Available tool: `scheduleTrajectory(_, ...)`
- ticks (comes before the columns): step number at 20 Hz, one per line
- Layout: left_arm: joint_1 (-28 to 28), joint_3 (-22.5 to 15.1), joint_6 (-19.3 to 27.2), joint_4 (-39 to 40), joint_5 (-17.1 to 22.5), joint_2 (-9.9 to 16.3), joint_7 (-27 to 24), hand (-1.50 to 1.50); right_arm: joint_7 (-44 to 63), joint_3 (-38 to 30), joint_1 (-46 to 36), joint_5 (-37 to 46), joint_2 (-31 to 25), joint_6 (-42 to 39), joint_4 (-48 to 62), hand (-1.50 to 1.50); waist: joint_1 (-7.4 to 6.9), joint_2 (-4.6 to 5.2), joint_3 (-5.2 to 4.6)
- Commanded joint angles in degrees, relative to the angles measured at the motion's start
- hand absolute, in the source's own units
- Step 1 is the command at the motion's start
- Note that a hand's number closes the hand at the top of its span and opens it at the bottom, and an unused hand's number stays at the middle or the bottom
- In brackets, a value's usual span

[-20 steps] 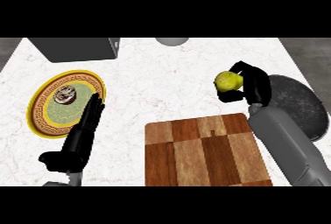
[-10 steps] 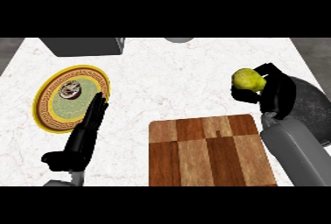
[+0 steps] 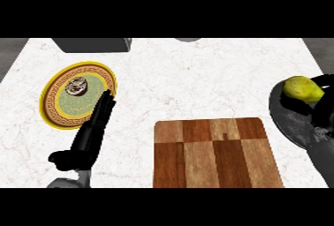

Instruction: Pick the pear from the cutting board and place it in the pan

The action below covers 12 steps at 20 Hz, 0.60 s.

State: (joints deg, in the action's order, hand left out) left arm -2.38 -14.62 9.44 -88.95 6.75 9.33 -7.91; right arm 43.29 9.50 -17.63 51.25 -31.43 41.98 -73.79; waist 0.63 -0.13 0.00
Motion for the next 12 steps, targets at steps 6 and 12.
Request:
scheduleTrajectory(6, -2.3, 0.9, -1.4, -0.7, -0.2, -0.8, 3.1, 0.0, -22.5, -12.4, -0.7, -15.2, -1.8, 12.3, 16.5, 1.5, -1.08, 0.31, 0.09)
scheduleTrajectory(12, 1.8, -0.4, -2.6, -1.0, -1.0, -1.3, -0.7, 0.0, -30.1, -16.7, -5.6, -26.4, -4.9, -2.4, 26.7, 1.5, -1.71, 0.4, 0.15)
